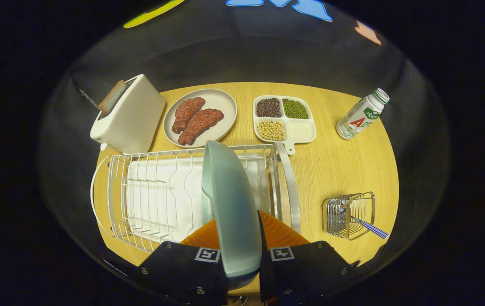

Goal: Take the plate from the dish rack, then take the spoon from the basket and place it into the plate.

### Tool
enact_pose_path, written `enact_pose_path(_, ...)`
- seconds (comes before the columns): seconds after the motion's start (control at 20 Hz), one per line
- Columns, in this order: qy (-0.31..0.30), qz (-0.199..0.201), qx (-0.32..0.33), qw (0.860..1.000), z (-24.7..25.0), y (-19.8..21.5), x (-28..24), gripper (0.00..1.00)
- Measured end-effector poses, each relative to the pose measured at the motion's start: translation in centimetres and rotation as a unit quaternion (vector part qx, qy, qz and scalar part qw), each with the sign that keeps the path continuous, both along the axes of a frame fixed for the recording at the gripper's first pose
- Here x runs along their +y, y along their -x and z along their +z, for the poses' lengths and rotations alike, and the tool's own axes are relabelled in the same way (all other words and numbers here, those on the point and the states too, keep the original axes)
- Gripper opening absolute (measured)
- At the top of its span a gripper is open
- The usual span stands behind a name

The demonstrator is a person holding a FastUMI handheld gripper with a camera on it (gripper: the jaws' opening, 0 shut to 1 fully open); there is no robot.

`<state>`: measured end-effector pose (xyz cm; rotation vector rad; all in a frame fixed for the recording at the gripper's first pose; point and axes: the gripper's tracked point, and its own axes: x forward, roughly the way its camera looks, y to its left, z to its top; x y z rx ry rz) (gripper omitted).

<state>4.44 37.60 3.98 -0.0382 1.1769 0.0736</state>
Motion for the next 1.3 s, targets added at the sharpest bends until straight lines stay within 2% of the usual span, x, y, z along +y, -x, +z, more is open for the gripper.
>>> enact_pose_path(0.35, 0.068, 0.015, -0.015, 0.997, 2.4, 0.2, 0.0, 0.28)
enact_pose_path(0.55, 0.089, 0.006, -0.03, 0.996, 4.0, -0.4, -0.4, 0.28)
enact_pose_path(0.95, 0.043, 0.024, -0.057, 0.997, 8.1, 2.0, -0.7, 0.28)
enact_pose_path(1.3, -0.042, 0.014, -0.061, 0.997, 10.2, 7.2, -4.9, 0.28)
